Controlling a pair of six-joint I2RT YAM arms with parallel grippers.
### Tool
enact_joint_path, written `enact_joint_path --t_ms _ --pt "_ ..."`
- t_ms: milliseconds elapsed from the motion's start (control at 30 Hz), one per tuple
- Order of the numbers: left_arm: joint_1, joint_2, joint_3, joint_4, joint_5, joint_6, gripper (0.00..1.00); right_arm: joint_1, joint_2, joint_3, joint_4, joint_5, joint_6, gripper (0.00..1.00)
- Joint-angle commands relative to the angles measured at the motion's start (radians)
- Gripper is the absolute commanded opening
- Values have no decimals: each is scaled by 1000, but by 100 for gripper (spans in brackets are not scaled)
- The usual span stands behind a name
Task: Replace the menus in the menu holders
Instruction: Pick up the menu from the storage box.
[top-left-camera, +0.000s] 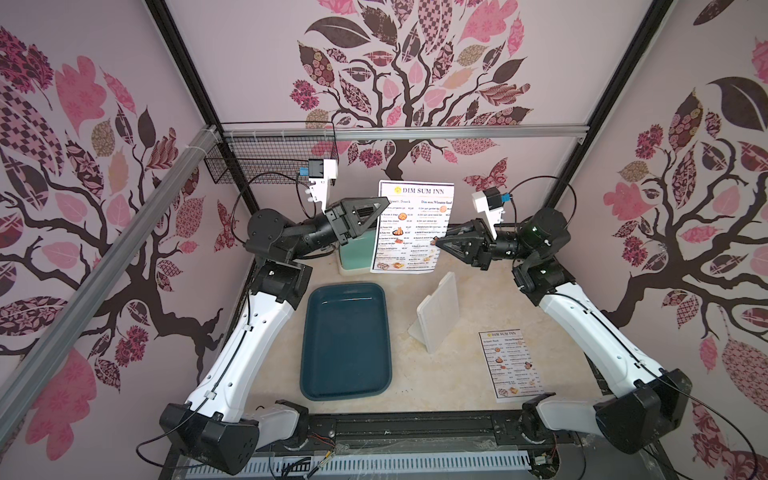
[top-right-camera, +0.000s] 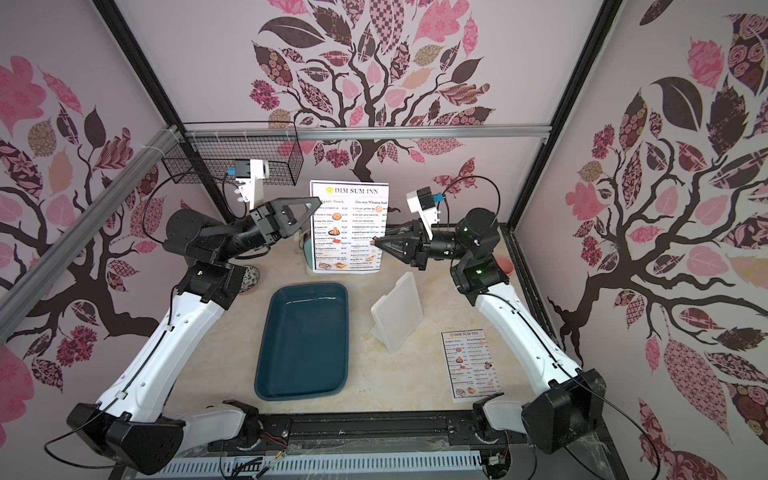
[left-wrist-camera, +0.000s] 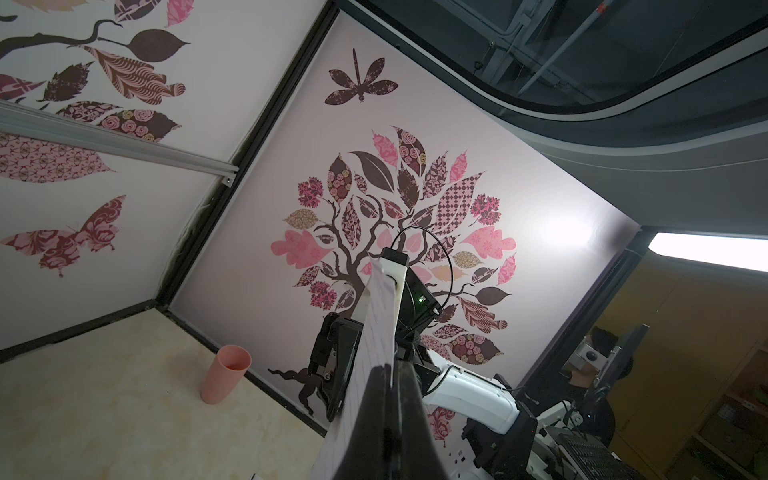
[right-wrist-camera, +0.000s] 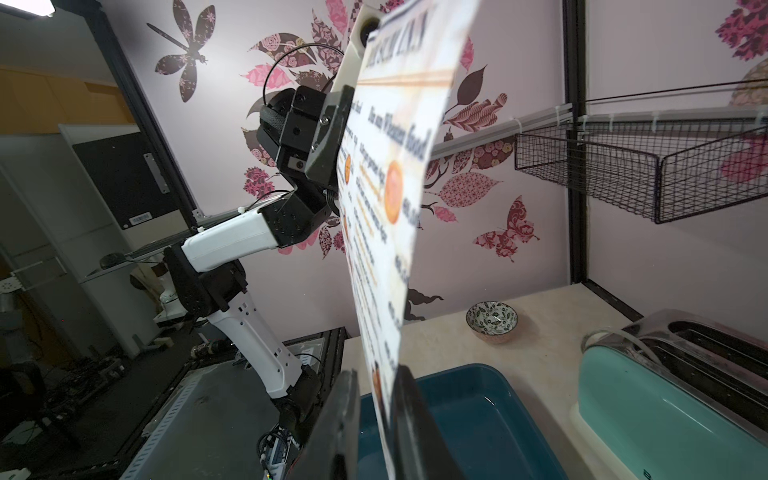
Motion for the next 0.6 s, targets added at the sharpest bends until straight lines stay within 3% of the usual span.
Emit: enact_joint_path --t_ms 0,67,200,267,333,400,567 --pt "-5 4 -2 31 15 -4 0 5 8 47 51 -29 33 9" --pt "-5 1 -5 26 17 3 0 5 12 49 62 -35 40 0" --pt "-5 -15 -3 -66 15 97 1 4 6 54 35 -46 8 0" --pt "-1 -38 14 -198 -9 242 31 2 -4 80 -89 -36 -89 0" --pt "8 -68 55 -440 -85 452 49 2 -26 110 -263 25 -237 0" --pt "14 -99 104 -638 -198 654 59 3 -58 120 -412 144 -384 0" --pt "18 -118 229 -894 -334 981 63 5 -110 119 -734 425 -732 0"
